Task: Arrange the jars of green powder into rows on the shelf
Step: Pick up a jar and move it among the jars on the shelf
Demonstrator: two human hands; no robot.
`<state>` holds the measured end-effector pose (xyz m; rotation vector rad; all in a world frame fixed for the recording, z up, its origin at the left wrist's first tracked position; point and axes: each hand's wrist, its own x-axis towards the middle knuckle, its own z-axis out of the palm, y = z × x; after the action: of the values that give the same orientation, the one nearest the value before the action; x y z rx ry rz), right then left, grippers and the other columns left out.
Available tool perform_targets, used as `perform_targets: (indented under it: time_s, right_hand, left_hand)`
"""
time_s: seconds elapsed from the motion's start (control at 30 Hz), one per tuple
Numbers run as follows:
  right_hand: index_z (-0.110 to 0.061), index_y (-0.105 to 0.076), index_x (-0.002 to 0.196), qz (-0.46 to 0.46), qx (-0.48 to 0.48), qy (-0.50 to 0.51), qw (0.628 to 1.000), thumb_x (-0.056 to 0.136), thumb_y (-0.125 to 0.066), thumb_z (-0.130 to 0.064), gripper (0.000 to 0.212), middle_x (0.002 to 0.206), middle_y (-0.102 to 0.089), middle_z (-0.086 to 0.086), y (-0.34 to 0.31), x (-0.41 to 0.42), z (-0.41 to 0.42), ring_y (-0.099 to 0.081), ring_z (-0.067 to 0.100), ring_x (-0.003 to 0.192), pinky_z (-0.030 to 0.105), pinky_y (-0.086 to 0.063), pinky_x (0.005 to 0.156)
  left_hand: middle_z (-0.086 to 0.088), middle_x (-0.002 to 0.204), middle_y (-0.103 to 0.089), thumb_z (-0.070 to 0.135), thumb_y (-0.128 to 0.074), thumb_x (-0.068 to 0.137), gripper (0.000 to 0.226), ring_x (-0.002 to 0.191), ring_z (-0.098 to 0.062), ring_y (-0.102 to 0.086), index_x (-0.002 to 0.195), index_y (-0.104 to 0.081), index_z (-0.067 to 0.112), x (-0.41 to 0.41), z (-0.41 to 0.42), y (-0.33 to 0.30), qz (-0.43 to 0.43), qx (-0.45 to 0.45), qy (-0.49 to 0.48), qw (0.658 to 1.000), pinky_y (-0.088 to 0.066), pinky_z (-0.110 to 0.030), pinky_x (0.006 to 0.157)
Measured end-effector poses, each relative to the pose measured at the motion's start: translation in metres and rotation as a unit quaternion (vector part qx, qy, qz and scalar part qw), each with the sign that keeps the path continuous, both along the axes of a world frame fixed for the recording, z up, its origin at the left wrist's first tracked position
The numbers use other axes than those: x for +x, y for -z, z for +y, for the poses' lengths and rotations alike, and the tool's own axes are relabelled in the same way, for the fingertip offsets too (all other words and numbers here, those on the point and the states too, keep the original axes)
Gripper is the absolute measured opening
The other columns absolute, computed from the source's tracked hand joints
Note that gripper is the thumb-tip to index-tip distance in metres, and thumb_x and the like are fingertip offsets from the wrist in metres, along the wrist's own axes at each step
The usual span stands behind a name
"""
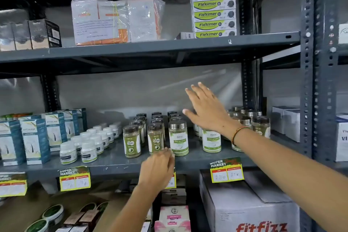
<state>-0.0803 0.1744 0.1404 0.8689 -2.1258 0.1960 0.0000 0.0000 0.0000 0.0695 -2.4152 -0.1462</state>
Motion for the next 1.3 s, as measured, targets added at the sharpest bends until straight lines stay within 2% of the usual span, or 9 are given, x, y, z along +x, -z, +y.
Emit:
perform_targets:
  time_s: [0.13,0.37,0.5,0.67,0.8,0.9,1.1,1.2,1.3]
  right_hand:
    - [-0.014,-0.022,0.156,-0.074,0.037,-0.01,0.997,0.096,-0.045,-0.051,0.073,0.163,-0.021,0.009,0.015,-0.012,-0.01,-0.008,0.027,0.152,0.045,-0.016,0.12]
    - [-0.014,-0.046,0.145,-0.19,0.058,-0.031,0.98,0.091,-0.051,-0.054,0.067,0.144,-0.051,0.011,0.023,-0.032,-0.028,-0.045,0.031,0.133,0.042,-0.041,0.106]
    - [-0.012,-0.051,0.141,-0.239,0.081,-0.02,0.967,0.089,-0.053,-0.061,0.072,0.14,-0.055,0.013,0.023,-0.043,-0.034,-0.051,0.033,0.128,0.041,-0.044,0.102]
    - [-0.01,-0.064,0.106,-0.253,0.077,-0.018,0.964,0.082,-0.056,-0.068,0.063,0.093,-0.06,0.002,0.024,-0.054,-0.043,-0.061,0.027,0.093,0.034,-0.045,0.076]
    - [-0.011,-0.066,0.1,-0.258,0.052,-0.023,0.965,0.078,-0.058,-0.07,0.064,0.093,-0.067,0.005,0.026,-0.053,-0.047,-0.062,0.027,0.088,0.038,-0.052,0.078]
    - [-0.01,-0.066,0.096,-0.266,0.023,-0.026,0.963,0.076,-0.063,-0.066,0.06,0.082,-0.064,0.001,0.025,-0.048,-0.044,-0.062,0.026,0.083,0.033,-0.046,0.066]
    - [-0.012,-0.067,0.115,-0.263,-0.013,-0.034,0.964,0.073,-0.067,-0.066,0.068,0.11,-0.07,0.002,0.02,-0.027,-0.026,-0.064,0.023,0.101,0.04,-0.054,0.088]
    - [-0.016,-0.067,0.107,-0.268,-0.036,-0.048,0.961,0.075,-0.068,-0.062,0.056,0.111,-0.07,0.0,0.011,-0.013,-0.007,-0.064,0.021,0.106,0.039,-0.052,0.091]
    - [-0.017,-0.065,0.118,-0.268,-0.059,-0.055,0.96,0.077,-0.07,-0.06,0.06,0.121,-0.066,-0.002,-0.004,0.004,0.019,-0.062,0.018,0.111,0.028,-0.049,0.088]
  left_hand:
    - [0.005,0.109,-0.063,0.036,-0.026,0.096,0.036,0.097,-0.016,-0.058,0.108,-0.056,0.021,-0.008,0.008,0.023,-0.007,-0.012,-0.024,1.0,-0.046,-0.03,0.076]
    - [0.001,0.094,-0.067,0.033,-0.028,0.095,0.034,0.085,-0.017,-0.061,0.091,-0.059,0.018,-0.031,0.014,0.024,0.011,-0.011,-0.052,0.999,-0.045,-0.03,0.073]
    - [-0.003,0.102,-0.069,0.034,-0.024,0.095,0.044,0.095,-0.018,-0.062,0.098,-0.063,0.015,-0.044,0.012,0.031,0.023,-0.018,-0.046,0.999,-0.047,-0.032,0.083]
    - [-0.009,0.116,-0.068,0.035,-0.028,0.095,0.05,0.108,-0.021,-0.062,0.112,-0.066,0.008,-0.048,0.011,0.038,0.03,-0.013,-0.052,0.998,-0.047,-0.036,0.095]
    - [-0.011,0.118,-0.067,0.034,-0.029,0.095,0.049,0.111,-0.022,-0.061,0.114,-0.065,0.006,-0.047,0.011,0.038,0.027,-0.02,-0.054,0.998,-0.046,-0.036,0.097]
    - [-0.011,0.119,-0.067,0.035,-0.026,0.095,0.053,0.113,-0.022,-0.06,0.116,-0.064,0.005,-0.046,0.013,0.038,0.02,-0.017,-0.057,0.998,-0.044,-0.036,0.1]
    - [-0.011,0.12,-0.066,0.034,-0.028,0.096,0.051,0.115,-0.022,-0.058,0.118,-0.063,0.005,-0.042,0.016,0.036,0.008,-0.012,-0.063,0.998,-0.042,-0.036,0.101]
    - [-0.013,0.115,-0.068,0.032,-0.029,0.095,0.05,0.11,-0.023,-0.061,0.113,-0.066,0.004,-0.04,0.017,0.035,0.006,-0.014,-0.063,0.998,-0.046,-0.037,0.097]
    - [-0.014,0.11,-0.07,0.03,-0.032,0.094,0.048,0.106,-0.025,-0.064,0.108,-0.069,0.003,-0.038,0.018,0.034,0.003,-0.021,-0.067,0.998,-0.048,-0.037,0.094]
